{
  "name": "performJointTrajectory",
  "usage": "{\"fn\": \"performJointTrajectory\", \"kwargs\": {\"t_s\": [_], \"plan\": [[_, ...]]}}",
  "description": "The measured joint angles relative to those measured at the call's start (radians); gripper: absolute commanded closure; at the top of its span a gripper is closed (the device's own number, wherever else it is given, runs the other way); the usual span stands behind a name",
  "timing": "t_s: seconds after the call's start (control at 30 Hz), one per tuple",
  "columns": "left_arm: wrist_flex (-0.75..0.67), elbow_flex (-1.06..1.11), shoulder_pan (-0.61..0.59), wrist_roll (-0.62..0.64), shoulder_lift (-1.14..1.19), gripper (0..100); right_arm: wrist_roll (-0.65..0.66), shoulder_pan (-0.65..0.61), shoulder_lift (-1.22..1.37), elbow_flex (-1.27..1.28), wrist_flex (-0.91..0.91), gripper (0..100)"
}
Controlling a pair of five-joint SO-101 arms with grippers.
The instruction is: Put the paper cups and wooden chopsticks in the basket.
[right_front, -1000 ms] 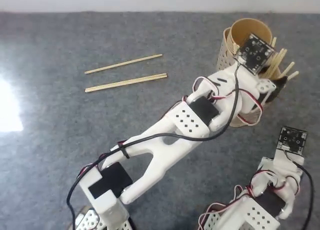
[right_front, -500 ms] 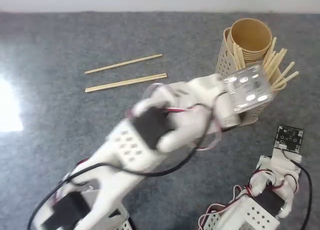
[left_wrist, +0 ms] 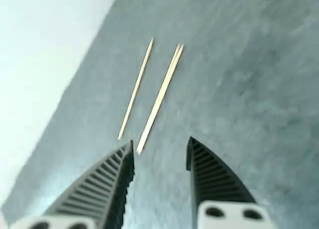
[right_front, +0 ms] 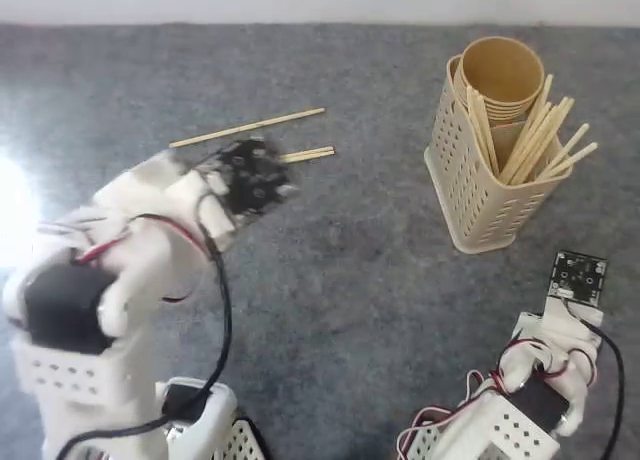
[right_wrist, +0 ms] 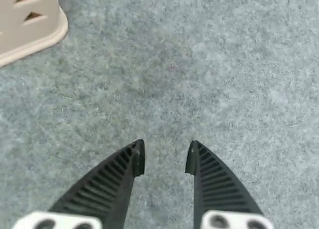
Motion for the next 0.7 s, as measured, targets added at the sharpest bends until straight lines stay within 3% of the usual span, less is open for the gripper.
{"fn": "performJointTrajectory", "kwargs": {"t_s": [0.17, 0.4, 0.57, 0.7], "plan": [[-0.094, 0.233, -0.155, -0.123, -0.091, 84, 0.0, 0.0, 0.0, 0.0, 0.0, 85.1], [-0.436, 0.514, -0.242, -0.207, -0.104, 84, 0.02, 0.0, 0.0, 0.0, 0.0, 85.1], [-0.614, 0.539, -0.247, -0.209, 0.055, 84, 0.034, 0.0, 0.0, 0.0, 0.0, 85.1], [-0.681, 0.445, -0.272, -0.209, 0.269, 90, 0.037, -0.018, 0.0, 0.0, 0.0, 85.1]]}}
